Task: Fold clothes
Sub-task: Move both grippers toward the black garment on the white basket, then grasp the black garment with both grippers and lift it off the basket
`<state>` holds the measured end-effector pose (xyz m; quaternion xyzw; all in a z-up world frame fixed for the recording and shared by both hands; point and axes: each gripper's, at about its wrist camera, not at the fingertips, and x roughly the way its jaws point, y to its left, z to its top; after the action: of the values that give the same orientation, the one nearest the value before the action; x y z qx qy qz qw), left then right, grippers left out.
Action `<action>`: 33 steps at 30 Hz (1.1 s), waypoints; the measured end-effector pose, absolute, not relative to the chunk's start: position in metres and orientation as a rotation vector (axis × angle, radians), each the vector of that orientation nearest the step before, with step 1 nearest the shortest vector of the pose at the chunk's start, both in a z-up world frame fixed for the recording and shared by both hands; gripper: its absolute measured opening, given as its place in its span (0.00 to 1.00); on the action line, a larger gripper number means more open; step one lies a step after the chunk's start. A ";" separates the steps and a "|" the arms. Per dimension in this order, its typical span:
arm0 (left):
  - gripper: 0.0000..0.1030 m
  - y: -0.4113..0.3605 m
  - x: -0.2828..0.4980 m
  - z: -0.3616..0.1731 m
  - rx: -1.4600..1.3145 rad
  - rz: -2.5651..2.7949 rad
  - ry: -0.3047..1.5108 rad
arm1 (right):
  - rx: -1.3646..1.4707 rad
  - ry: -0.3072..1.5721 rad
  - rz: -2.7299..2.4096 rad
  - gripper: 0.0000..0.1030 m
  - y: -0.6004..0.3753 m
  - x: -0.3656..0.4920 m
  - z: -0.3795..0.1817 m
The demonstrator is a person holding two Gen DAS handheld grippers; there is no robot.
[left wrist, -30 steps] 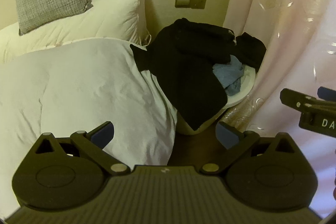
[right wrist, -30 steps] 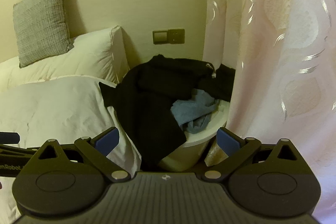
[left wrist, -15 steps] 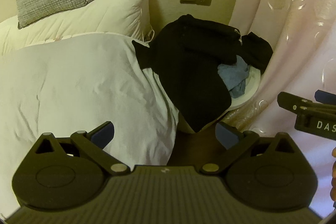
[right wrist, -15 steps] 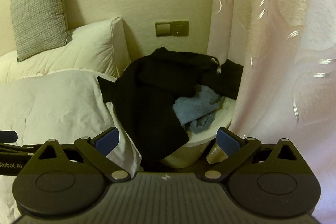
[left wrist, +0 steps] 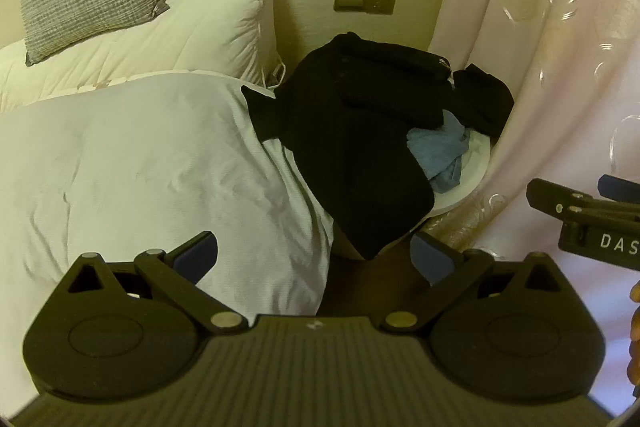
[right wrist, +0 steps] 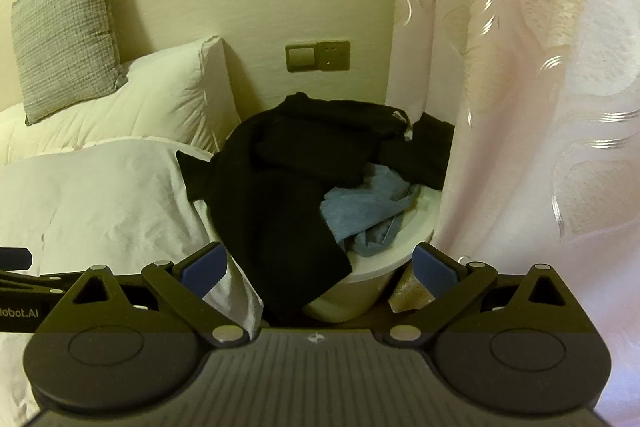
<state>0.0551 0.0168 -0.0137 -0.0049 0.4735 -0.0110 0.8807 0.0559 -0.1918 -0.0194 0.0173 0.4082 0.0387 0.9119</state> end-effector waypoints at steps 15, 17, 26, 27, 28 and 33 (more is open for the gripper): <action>0.99 0.022 0.060 -0.013 0.000 -0.031 0.959 | 0.033 0.822 0.085 0.99 -0.187 0.061 -0.019; 0.99 0.022 0.062 -0.015 0.009 -0.029 0.952 | 0.034 0.824 0.087 0.99 -0.187 0.065 -0.020; 0.99 0.018 0.087 -0.040 0.072 -0.013 1.003 | 0.041 0.900 0.111 0.98 -0.193 0.094 -0.049; 0.99 0.018 0.092 -0.043 0.073 -0.015 1.015 | 0.039 0.910 0.116 0.98 -0.193 0.098 -0.052; 0.99 0.017 0.097 -0.046 0.069 -0.016 1.029 | 0.038 0.919 0.124 0.98 -0.194 0.104 -0.056; 0.98 0.017 0.131 -0.062 0.023 -0.016 1.055 | 0.032 0.963 0.156 0.96 -0.199 0.143 -0.074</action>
<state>0.1307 0.0173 -0.0621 0.0108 0.5035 -0.0075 0.8639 0.1432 -0.1986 -0.0738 0.0152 0.4628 0.0751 0.8832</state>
